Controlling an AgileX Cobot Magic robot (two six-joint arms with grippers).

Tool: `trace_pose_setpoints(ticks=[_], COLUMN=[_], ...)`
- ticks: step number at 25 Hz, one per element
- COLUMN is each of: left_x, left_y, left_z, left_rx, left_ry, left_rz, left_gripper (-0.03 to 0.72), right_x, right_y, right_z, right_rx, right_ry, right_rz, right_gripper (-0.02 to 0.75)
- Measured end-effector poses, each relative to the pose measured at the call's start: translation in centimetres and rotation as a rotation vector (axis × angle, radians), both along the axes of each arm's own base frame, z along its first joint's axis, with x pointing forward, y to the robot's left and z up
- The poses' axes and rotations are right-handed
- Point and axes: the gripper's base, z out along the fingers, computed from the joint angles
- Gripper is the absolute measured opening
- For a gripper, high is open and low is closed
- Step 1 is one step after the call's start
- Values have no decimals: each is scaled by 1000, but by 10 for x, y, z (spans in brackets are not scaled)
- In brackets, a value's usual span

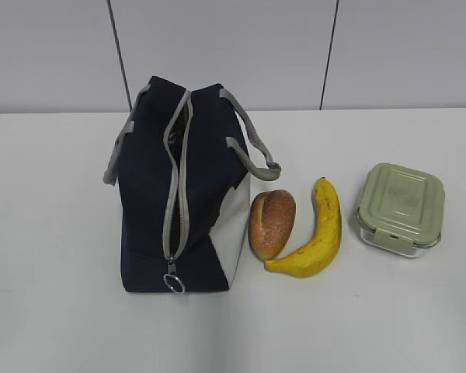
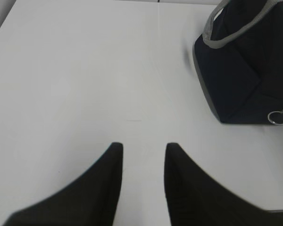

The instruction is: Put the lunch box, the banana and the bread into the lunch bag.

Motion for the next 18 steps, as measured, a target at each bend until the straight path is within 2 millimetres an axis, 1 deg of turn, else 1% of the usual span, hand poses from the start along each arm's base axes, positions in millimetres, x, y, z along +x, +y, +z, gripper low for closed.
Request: trace_pose_setpoints(ticks=[18], left_x=[0], left_y=[0], left_z=[0], left_rx=[0], left_ry=[0], left_rz=[0], left_gripper=[235], right_x=[0], right_y=[0], right_z=[0], right_rx=[0], right_ry=[2], right_rz=[0], right_gripper=[542])
